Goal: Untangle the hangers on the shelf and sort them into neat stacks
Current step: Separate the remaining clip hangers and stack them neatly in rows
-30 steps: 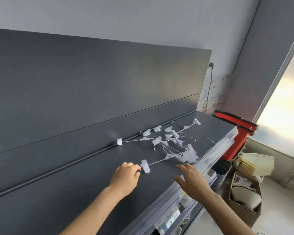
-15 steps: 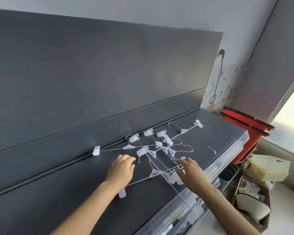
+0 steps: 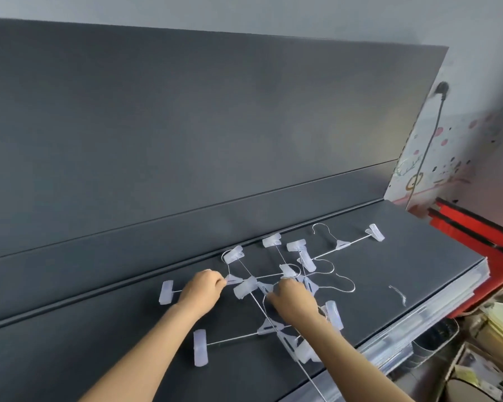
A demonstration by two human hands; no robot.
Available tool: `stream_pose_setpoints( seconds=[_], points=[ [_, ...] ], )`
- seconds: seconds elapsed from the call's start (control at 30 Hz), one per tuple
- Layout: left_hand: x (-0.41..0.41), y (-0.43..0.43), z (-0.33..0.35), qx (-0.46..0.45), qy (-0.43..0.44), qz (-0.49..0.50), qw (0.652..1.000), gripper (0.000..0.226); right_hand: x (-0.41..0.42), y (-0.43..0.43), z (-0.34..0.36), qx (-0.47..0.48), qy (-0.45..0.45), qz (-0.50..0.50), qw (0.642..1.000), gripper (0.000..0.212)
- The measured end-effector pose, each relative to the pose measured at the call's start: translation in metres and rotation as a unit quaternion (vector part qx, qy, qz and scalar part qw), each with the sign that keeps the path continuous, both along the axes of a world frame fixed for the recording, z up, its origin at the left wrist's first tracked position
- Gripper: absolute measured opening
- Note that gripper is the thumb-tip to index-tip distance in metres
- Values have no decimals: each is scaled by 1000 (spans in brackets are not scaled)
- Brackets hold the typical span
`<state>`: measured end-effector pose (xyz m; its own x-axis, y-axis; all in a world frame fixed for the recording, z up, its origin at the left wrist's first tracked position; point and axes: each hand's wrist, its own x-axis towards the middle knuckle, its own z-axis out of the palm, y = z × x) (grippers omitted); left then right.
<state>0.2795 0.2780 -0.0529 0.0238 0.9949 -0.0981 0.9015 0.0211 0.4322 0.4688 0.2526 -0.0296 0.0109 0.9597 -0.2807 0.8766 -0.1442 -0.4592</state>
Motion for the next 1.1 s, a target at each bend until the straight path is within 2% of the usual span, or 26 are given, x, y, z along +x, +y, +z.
stream_pose_setpoints(
  seconds=[0.07, 0.17, 0.27, 0.33, 0.43, 0.6, 0.77, 0.83, 0.97, 1.1],
  points=[
    [-7, -7, 0, -3, -56, 24, 998, 26, -4, 7, -5, -17, 38, -9, 999, 28],
    [-25, -14, 5, 13, -69, 48, 996, 27, -3, 10, -4, -4, 56, -3, 998, 37],
    [-46, -19, 9, 34, -89, 60, 994, 29, 4, 8, 2, 26, 49, -5, 998, 28],
    [-57, -22, 15, 56, -102, 62, 991, 27, 9, 8, 8, 43, 75, 6, 996, 23],
    [-71, -30, 28, 96, -99, 74, 988, 25, 18, 7, 18, 63, 110, 23, 992, 31],
    [-92, -51, 38, 121, -90, 104, 983, 19, 15, 2, 26, 73, 150, 41, 985, 26],
    [-109, -72, 34, 101, -108, 150, 978, 29, -20, -2, 26, 72, 140, 93, 983, 17],
    [-116, -81, 32, 100, -107, 174, 974, 25, -37, -3, 25, 68, 134, 101, 983, 15],
    [-139, -104, 31, 110, -110, 224, 962, 20, -73, -6, 18, 34, 116, 127, 984, 20],
    [-163, -125, 30, 85, -93, 248, 960, 30, -99, -10, 14, 33, 110, 161, 980, 18]
  ],
)
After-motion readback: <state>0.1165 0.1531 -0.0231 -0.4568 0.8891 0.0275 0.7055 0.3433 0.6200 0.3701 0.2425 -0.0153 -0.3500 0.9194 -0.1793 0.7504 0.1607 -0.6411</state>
